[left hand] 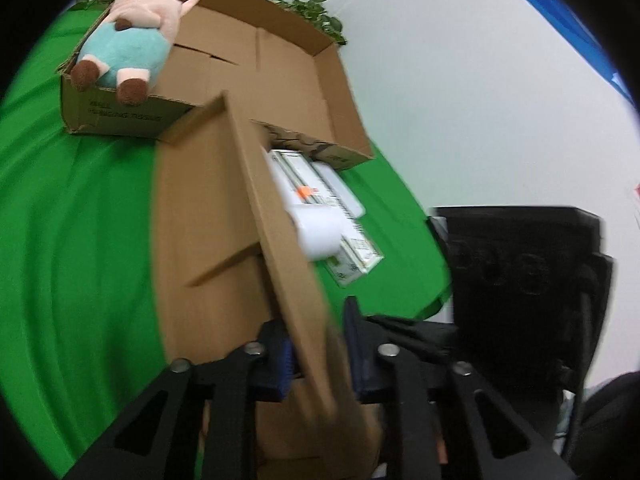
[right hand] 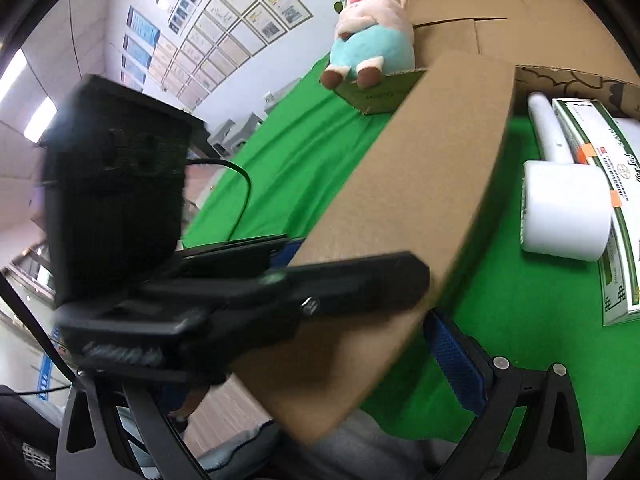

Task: Organize objects

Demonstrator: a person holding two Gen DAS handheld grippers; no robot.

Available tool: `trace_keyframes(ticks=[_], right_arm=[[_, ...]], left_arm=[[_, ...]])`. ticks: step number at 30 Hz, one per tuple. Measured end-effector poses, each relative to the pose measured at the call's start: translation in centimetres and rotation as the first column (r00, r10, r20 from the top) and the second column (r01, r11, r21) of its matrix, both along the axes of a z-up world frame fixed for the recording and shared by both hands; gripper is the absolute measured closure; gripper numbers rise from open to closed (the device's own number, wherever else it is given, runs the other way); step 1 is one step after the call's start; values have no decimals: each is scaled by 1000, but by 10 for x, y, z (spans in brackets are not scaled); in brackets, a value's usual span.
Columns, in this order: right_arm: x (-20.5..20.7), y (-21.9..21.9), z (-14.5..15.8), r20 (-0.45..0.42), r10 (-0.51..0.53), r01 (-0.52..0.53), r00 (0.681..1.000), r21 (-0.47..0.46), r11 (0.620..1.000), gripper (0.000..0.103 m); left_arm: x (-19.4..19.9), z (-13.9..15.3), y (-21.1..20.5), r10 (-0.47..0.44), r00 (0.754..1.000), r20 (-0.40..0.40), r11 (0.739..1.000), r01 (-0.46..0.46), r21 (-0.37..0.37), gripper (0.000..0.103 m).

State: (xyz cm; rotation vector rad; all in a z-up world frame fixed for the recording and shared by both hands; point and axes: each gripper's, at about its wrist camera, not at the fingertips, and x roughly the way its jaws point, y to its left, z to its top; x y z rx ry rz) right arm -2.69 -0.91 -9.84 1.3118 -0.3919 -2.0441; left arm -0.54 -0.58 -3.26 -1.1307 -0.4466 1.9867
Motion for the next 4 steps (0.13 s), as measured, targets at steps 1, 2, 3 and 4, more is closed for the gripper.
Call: trace_keyframes(ticks=[1,2,3,4], right_arm=[[1,-1,-1,-4,24,-24,1000,-16,1000,3],[3,-4,0,-17,31,-31,999,-7,999,0],[4,-6,2,-29,38,-38,999,-1,999,0],[3,-9,4,-34,53,-53,998,-8,999,0]], left_arm=[[4,3,1,2,1000,-8,1000,-2,-1,81],[8,6,1,6,1000,-22,1000,-6,-6,81],[10,9,1,12,999,-30,1000,-12,-10,81],[10,10,-1,18,999,-31,1000,-19,-10,81]])
